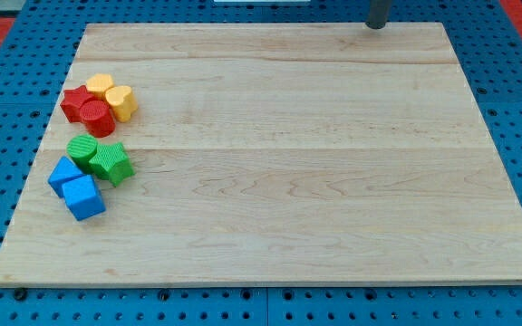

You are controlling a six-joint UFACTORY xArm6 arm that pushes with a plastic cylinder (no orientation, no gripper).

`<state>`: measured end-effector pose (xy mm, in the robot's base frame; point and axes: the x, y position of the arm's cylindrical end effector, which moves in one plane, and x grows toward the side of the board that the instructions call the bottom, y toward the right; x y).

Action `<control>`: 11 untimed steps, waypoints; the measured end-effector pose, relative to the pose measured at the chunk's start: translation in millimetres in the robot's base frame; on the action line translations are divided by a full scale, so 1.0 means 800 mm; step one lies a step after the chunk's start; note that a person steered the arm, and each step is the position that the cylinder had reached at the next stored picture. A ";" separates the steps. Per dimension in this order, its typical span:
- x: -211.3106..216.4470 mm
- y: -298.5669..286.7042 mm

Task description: Move your arm to the left side of the board

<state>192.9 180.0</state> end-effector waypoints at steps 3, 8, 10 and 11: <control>0.010 0.022; 0.124 -0.274; 0.127 -0.501; 0.162 -0.579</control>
